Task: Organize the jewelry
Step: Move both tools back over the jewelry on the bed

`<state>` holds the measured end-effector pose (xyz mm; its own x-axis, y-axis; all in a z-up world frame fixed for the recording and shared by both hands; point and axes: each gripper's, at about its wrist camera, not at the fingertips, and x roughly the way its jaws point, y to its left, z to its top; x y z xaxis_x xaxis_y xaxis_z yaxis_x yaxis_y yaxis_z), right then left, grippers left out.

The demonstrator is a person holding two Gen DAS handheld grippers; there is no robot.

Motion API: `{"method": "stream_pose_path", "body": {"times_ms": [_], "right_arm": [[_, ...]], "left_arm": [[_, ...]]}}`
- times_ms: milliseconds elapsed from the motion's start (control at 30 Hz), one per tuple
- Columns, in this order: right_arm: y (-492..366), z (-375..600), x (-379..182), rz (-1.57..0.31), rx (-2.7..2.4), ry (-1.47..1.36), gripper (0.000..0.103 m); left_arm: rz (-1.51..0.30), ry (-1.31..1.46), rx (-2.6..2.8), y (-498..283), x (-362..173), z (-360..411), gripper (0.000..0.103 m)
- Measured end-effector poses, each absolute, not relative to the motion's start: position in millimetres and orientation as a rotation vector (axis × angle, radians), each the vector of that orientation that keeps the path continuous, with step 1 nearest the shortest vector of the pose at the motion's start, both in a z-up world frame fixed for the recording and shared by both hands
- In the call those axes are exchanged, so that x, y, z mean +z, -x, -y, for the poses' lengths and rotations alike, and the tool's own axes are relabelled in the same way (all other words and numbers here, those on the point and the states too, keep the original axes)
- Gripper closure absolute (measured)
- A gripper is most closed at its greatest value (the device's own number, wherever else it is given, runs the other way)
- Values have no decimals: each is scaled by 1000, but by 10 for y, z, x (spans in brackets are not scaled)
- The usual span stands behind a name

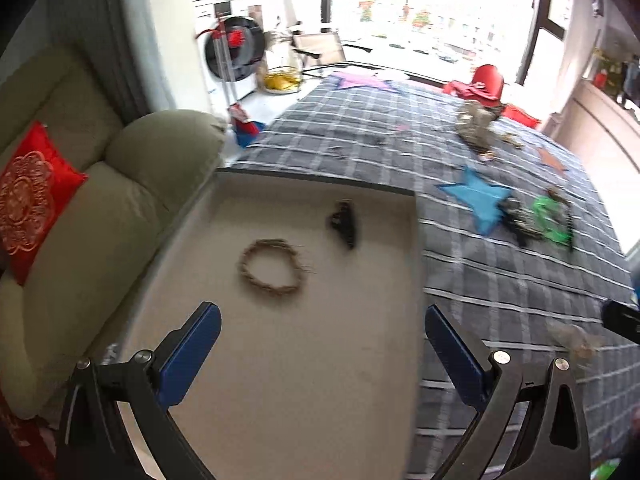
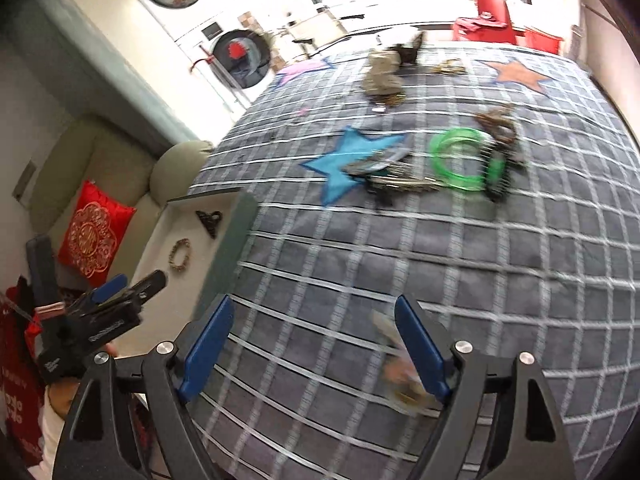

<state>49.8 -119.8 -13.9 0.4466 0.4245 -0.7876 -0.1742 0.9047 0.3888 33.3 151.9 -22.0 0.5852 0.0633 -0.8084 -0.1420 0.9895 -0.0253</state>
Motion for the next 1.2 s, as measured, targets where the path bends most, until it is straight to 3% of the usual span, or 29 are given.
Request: {"method": "stream_pose_path", "body": {"times_ms": [333, 767, 1200], "right_arm": [[-405, 1890, -268, -1046, 226, -318, 18], [-587, 2364, -445, -1060, 151, -373, 18], [-1161, 2281, -515, -1058, 178, -365, 18]], "left_arm": [[-920, 82, -7, -334, -62, -843, 0], [-975, 63, -200, -272, -263, -70, 0], [-993, 164, -93, -1002, -456, -207, 1]]}}
